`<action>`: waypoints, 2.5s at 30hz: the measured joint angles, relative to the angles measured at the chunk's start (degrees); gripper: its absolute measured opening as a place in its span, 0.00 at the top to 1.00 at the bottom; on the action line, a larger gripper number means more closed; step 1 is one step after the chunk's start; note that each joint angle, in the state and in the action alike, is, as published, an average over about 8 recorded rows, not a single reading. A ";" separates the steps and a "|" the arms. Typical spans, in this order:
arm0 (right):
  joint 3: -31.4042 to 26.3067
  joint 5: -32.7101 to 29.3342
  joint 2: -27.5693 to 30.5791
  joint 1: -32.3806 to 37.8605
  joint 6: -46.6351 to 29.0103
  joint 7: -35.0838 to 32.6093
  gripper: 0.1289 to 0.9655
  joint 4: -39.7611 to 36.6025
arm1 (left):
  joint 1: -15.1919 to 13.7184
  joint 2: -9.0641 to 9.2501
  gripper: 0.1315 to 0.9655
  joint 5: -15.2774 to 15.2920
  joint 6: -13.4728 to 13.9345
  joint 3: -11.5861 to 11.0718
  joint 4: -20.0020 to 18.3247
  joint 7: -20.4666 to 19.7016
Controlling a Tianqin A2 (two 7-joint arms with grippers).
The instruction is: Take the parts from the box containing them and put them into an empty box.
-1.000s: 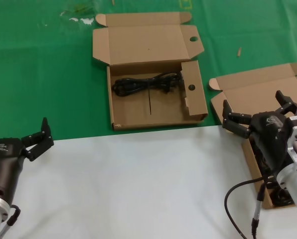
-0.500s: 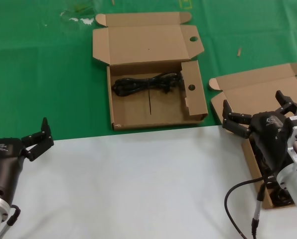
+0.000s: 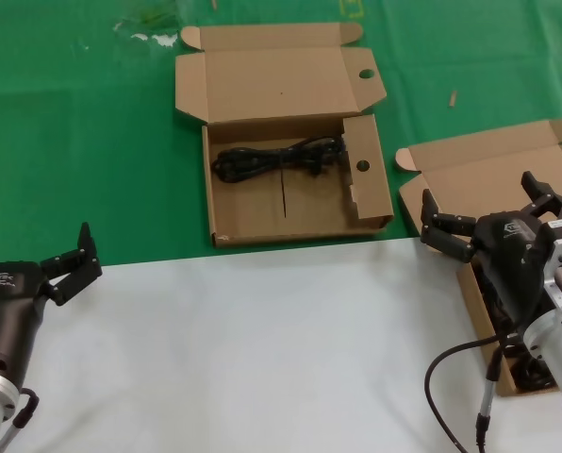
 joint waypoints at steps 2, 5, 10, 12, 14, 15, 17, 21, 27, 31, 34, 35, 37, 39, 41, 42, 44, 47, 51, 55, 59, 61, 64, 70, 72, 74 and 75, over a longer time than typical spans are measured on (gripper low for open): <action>0.00 0.00 0.00 0.00 0.00 0.00 0.00 0.00 | 0.00 0.00 0.00 0.00 0.00 0.00 0.00 0.00; 0.00 0.00 0.00 0.00 0.00 0.00 0.00 0.00 | 0.00 0.00 0.00 0.00 0.00 0.00 0.00 0.00; 0.00 0.00 0.00 0.00 0.00 0.00 0.00 0.00 | 0.00 0.00 0.00 0.00 0.00 0.00 0.00 0.00; 0.00 0.00 0.00 0.00 0.00 0.00 0.00 0.00 | 0.00 0.00 0.00 0.00 0.00 0.00 0.00 0.00; 0.00 0.00 0.00 0.00 0.00 0.00 0.00 0.00 | 0.00 0.00 0.00 0.00 0.00 0.00 0.00 0.00; 0.00 0.00 0.00 0.00 0.00 0.00 0.00 0.00 | 0.00 0.00 0.00 0.00 0.00 0.00 0.00 0.00; 0.00 0.00 0.00 0.00 0.00 0.00 0.00 0.00 | 0.00 0.00 0.00 0.00 0.00 0.00 0.00 0.00; 0.00 0.00 0.00 0.00 0.00 0.00 0.00 0.00 | 0.00 0.00 0.00 0.00 0.00 0.00 0.00 0.00; 0.00 0.00 0.00 0.00 0.00 0.00 0.00 0.00 | 0.00 0.00 0.00 0.00 0.00 0.00 0.00 0.00; 0.00 0.00 0.00 0.00 0.00 0.00 0.00 0.00 | 0.00 0.00 0.00 0.00 0.00 0.00 0.00 0.00; 0.00 0.00 0.00 0.00 0.00 0.00 0.00 0.00 | 0.00 0.00 0.00 0.00 0.00 0.00 0.00 0.00; 0.00 0.00 0.00 0.00 0.00 0.00 0.00 0.00 | 0.00 0.00 0.00 0.00 0.00 0.00 0.00 0.00; 0.00 0.00 0.00 0.00 0.00 0.00 0.00 0.00 | 0.00 0.00 0.00 0.00 0.00 0.00 0.00 0.00; 0.00 0.00 0.00 0.00 0.00 0.00 0.00 0.00 | 0.00 0.00 0.00 0.00 0.00 0.00 0.00 0.00; 0.00 0.00 0.00 0.00 0.00 0.00 0.00 0.00 | 0.00 0.00 0.00 0.00 0.00 0.00 0.00 0.00; 0.00 0.00 0.00 0.00 0.00 0.00 0.00 0.00 | 0.00 0.00 0.00 0.00 0.00 0.00 0.00 0.00; 0.00 0.00 0.00 0.00 0.00 0.00 0.00 0.00 | 0.00 0.00 0.00 0.00 0.00 0.00 0.00 0.00; 0.00 0.00 0.00 0.00 0.00 0.00 0.00 0.00 | 0.00 0.00 0.00 0.00 0.00 0.00 0.00 0.00; 0.00 0.00 0.00 0.00 0.00 0.00 0.00 0.00 | 0.00 0.00 0.00 0.00 0.00 0.00 0.00 0.00; 0.00 0.00 0.00 0.00 0.00 0.00 0.00 0.00 | 0.00 0.00 0.00 0.00 0.00 0.00 0.00 0.00; 0.00 0.00 0.00 0.00 0.00 0.00 0.00 0.00 | 0.00 0.00 0.00 0.00 0.00 0.00 0.00 0.00; 0.00 0.00 0.00 0.00 0.00 0.00 0.00 0.00 | 0.00 0.00 0.00 0.00 0.00 0.00 0.00 0.00; 0.00 0.00 0.00 0.00 0.00 0.00 0.00 0.00 | 0.00 0.00 0.00 0.00 0.00 0.00 0.00 0.00; 0.00 0.00 0.00 0.00 0.00 0.00 0.00 0.00 | 0.00 0.00 0.00 0.00 0.00 0.00 0.00 0.00; 0.00 0.00 0.00 0.00 0.00 0.00 0.00 0.00 | 0.00 0.00 0.00 0.00 0.00 0.00 0.00 0.00; 0.00 0.00 0.00 0.00 0.00 0.00 0.00 0.00 | 0.00 0.00 0.00 0.00 0.00 0.00 0.00 0.00; 0.00 0.00 0.00 0.00 0.00 0.00 0.00 0.00 | 0.00 0.00 0.00 0.00 0.00 0.00 0.00 0.00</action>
